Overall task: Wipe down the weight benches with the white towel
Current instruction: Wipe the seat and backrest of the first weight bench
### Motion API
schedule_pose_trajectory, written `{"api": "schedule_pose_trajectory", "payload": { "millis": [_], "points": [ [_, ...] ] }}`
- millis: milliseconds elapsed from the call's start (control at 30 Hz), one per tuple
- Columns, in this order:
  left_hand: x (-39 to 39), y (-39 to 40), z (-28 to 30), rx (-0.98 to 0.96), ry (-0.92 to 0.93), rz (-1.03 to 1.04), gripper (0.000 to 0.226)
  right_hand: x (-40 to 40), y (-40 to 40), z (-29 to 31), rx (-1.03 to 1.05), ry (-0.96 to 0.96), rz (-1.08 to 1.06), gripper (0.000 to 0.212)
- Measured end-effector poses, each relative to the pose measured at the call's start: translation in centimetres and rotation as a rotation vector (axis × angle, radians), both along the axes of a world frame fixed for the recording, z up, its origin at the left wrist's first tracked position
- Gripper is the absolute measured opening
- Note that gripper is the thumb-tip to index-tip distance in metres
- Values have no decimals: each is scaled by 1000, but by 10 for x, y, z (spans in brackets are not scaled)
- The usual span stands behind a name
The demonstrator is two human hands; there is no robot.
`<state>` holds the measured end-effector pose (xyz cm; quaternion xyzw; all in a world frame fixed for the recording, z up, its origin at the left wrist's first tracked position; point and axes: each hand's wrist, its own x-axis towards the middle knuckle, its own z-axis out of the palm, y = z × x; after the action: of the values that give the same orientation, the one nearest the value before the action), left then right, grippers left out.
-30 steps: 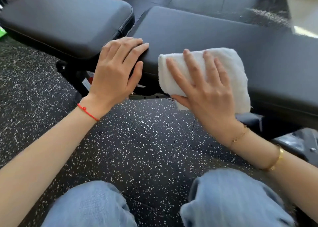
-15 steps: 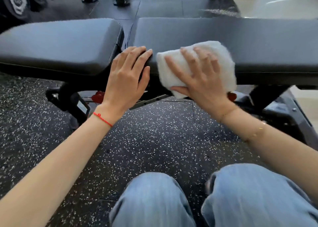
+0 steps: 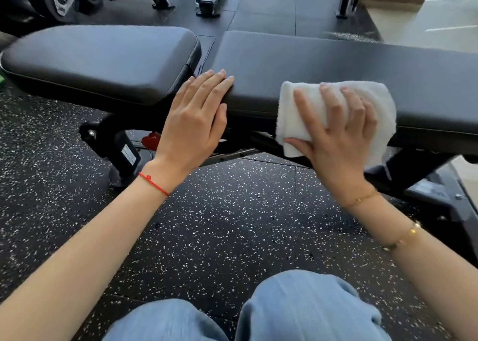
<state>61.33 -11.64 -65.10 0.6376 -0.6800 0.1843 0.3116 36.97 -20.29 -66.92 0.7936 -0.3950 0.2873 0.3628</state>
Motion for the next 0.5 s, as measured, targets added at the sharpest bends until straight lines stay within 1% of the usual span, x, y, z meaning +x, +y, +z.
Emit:
{"api": "schedule_pose_trajectory", "payload": {
  "millis": [200, 267, 333, 433, 500],
  "points": [
    [-3, -4, -7, -44, 30, 17, 43, 61, 12, 10, -8, 72, 71, 62],
    [-2, -4, -6, -41, 14, 19, 44, 51, 9, 10, -8, 105, 115, 62],
    [1, -3, -4, -29, 0, 4, 44, 20, 2, 10, 1, 80, 113, 62],
    [3, -3, -2, -19, 1, -16, 44, -17, -4, 16, 83, 22, 74, 65],
    [4, -3, 0, -16, -3, -25, 43, -16, -4, 19, 129, 23, 74, 65]
  ]
}}
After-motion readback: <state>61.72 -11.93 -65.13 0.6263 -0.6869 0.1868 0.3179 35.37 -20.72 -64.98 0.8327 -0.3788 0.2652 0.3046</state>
